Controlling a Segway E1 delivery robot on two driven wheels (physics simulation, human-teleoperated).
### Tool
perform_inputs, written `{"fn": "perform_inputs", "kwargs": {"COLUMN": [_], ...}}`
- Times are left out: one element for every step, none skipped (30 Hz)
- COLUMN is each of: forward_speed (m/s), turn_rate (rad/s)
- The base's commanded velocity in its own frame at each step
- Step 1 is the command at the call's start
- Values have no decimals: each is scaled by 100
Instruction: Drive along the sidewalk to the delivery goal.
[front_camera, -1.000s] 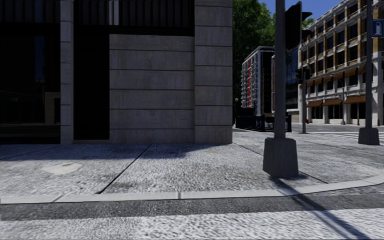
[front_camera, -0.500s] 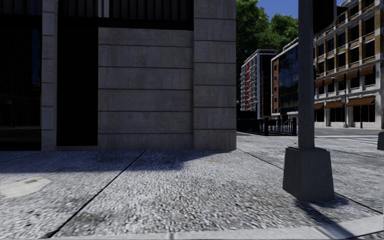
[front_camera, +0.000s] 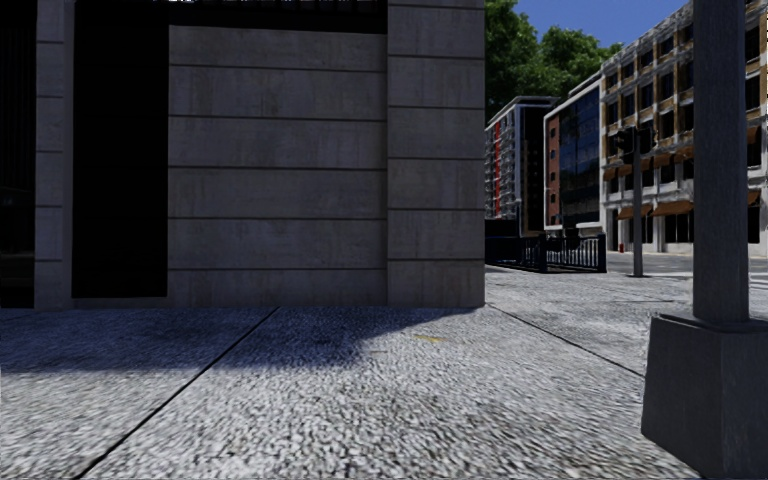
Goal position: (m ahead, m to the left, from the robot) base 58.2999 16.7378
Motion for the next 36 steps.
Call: {"fn": "perform_inputs", "kwargs": {"forward_speed": [137, 136, 136, 135, 134, 130, 130, 126, 125, 123, 121, 121, 120, 120, 120, 120, 120, 120, 120, 120, 119, 118, 117, 117, 117, 117, 116, 116, 116, 116, 116, 116, 116, 116, 116, 116], "turn_rate": [-15, -20, -20, -23, -24, -27, -27, -30, -36, -39, -40, -40, -41, -41, -41, -41, -41, -41, -41, -41, -41, -41, -41, -41, -41, -42, -51, -51, -57, -59, -61, -61, -61, -61, -61, -61]}}
